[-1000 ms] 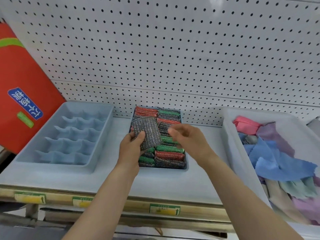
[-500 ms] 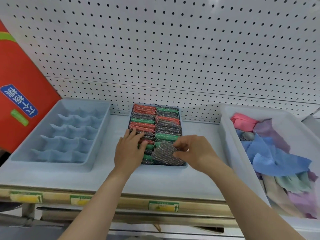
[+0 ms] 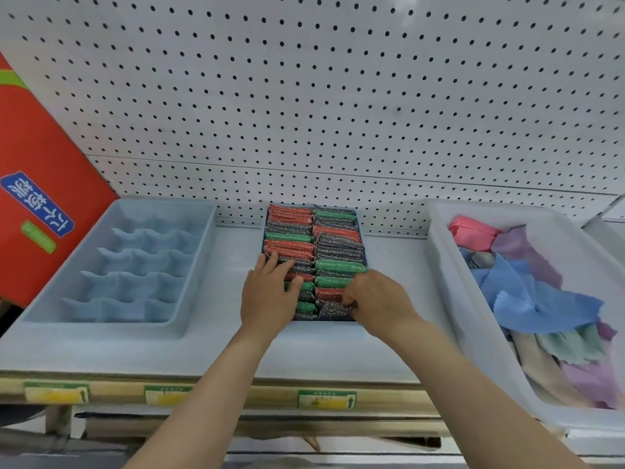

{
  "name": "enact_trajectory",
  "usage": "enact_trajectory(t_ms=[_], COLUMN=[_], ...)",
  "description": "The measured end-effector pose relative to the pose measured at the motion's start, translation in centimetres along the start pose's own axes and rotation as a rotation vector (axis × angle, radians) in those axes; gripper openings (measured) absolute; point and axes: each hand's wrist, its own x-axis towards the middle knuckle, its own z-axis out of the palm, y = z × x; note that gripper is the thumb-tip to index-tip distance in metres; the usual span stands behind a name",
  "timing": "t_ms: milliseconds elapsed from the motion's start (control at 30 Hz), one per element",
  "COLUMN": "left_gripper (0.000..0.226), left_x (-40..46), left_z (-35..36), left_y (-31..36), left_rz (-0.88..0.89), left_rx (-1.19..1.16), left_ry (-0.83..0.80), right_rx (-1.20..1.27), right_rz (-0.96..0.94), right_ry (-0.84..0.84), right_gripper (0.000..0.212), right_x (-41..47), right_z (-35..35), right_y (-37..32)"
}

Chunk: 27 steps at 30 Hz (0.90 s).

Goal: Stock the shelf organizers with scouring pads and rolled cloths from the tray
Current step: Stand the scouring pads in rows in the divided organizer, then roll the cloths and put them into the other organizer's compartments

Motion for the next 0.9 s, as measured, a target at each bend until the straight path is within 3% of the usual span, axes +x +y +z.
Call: enact_trajectory(t_ms=[100, 167, 333, 500, 667, 767, 833, 900], left_gripper=[0.047, 0.047, 0.050, 0.051, 0.047, 0.052, 0.057, 0.059], left_x=[0.0, 0.1, 0.1, 0.2, 0.6, 1.0, 0.8, 0.4], left_z=[-0.1, -0.1, 0.1, 0.3, 0.6, 0.4, 0.4, 0.9], left_y=[0.0, -0.1, -0.1, -0.1, -0.1, 1.7, 4.2, 7.4], left_rz=[0.007, 0.011, 0.014, 0.021, -0.024, -0.076, -0.083, -0.003], left_rx=[-0.024, -0.027, 0.032, 0.061, 0.095, 0.171, 0.169, 0.173], left_ry=[-0.001, -0.006, 0.002, 0.029, 0.045, 0.075, 0.139, 0.186], right_rx=[0.226, 0.402, 0.357, 0.524, 0.334, 0.486, 0.614, 0.675], right_rz=[0.049, 0.082, 0.091, 0.105, 0.031, 0.022, 0.062, 0.118], right_ry=[-0.107, -0.090, -0.003, -0.024, -0.064, -0.109, -0.020, 0.181], right_gripper=[0.031, 0.026, 0.007, 0.006, 0.011, 0.021, 0.029, 0.027], right_x=[0.0, 0.0, 0.5, 0.6, 1.1, 0.1, -1.5, -3.2], right_z=[-0.8, -1.0, 0.7, 0.5, 1.2, -1.0, -3.0, -5.0], right_y=[0.4, 0.5, -0.6, -0.9, -2.1, -0.2, 3.0, 7.6])
